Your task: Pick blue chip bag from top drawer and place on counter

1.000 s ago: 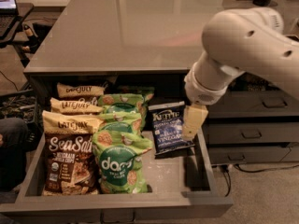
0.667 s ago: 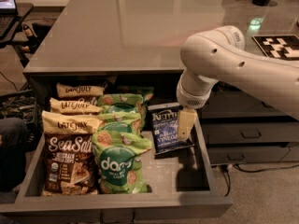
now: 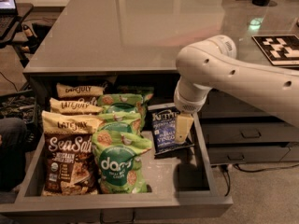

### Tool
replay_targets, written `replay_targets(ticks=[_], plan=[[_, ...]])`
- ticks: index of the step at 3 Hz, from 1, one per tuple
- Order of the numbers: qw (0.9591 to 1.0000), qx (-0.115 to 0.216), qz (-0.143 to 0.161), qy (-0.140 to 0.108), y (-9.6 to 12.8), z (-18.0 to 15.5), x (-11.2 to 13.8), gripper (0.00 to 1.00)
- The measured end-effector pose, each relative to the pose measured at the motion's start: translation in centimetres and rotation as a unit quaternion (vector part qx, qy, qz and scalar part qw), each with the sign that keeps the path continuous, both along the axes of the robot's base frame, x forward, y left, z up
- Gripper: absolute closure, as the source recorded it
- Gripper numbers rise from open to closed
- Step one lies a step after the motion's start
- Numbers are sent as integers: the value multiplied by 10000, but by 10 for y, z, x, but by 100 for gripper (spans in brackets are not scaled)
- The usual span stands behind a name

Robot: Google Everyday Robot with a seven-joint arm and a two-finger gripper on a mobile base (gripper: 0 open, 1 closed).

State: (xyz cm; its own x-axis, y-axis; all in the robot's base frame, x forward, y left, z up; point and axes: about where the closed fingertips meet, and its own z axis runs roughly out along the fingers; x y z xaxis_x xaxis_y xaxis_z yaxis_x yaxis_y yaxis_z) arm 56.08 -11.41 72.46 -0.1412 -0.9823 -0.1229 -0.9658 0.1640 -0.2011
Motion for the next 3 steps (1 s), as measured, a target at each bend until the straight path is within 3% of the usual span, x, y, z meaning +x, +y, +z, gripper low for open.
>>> replay_targets(ticks=[1, 3], plan=[[9997, -98, -205, 22, -1, -35, 9, 0], [9992, -221, -235, 256, 7, -87, 18, 0]])
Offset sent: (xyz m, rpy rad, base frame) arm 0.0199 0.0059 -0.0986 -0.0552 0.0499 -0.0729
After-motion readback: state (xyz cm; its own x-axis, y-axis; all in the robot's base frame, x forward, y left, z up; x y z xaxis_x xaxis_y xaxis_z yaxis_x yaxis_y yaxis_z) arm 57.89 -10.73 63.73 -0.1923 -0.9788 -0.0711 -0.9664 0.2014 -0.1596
